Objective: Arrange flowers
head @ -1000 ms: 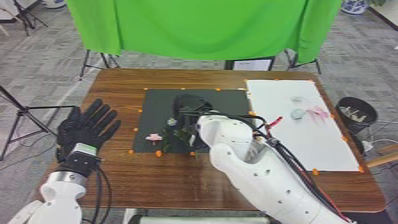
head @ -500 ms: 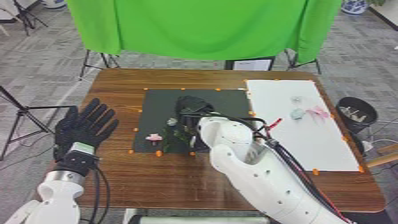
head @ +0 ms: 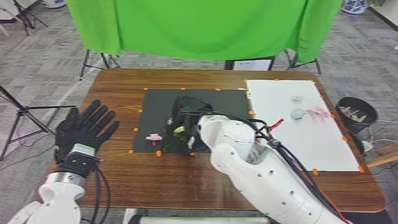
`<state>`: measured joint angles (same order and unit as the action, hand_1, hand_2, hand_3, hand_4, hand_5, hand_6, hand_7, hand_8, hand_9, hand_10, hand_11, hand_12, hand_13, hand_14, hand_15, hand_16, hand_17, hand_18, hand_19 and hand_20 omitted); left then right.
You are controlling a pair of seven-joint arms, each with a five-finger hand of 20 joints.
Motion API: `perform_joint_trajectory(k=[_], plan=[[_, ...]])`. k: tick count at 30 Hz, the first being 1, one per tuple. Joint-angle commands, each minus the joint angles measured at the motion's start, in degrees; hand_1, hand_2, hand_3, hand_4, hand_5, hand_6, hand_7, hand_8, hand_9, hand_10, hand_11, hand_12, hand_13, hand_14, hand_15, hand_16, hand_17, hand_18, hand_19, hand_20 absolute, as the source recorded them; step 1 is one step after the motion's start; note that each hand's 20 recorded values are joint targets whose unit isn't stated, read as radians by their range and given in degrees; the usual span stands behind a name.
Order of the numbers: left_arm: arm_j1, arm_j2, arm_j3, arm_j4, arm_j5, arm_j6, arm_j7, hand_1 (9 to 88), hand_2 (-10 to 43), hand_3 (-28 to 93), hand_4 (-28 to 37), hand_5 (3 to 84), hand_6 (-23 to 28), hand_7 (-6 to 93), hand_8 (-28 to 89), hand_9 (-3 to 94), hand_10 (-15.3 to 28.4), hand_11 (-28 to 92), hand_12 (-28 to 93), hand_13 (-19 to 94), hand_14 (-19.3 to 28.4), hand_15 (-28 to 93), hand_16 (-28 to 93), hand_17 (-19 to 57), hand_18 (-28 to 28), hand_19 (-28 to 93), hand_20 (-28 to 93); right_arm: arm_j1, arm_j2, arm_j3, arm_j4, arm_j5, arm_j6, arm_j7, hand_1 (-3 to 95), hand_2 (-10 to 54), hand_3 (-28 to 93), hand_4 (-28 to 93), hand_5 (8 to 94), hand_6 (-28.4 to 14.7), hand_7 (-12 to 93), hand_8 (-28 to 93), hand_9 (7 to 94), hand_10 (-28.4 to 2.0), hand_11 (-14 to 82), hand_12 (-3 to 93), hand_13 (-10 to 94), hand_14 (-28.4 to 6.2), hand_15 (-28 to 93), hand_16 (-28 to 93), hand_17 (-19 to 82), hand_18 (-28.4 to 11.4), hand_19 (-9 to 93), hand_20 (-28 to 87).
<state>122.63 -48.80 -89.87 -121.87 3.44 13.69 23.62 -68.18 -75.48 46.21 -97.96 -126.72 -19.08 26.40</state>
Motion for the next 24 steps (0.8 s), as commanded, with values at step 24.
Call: perform_joint_trajectory(k=[24], plan=[[3.82, -0.14, -2.57, -1.83, -0.5, -0.41, 3.06, 27.3, 15.4, 72, -28.3, 46.8, 9.3, 14.7, -8, 40.2, 15.8, 23, 15, 29, 16.7, 40, -6, -7.3, 16.5, 39, 13, -13.84, 27.35, 24.85, -11.64, -3.62, 4.08, 7.67, 46.4, -9.5, 74, -28, 54.6, -1.9, 19, -13, 56.1, -11.5, 10.3, 14.4, 66, -10.6, 51, 26, 33, -22.4, 79, 40]])
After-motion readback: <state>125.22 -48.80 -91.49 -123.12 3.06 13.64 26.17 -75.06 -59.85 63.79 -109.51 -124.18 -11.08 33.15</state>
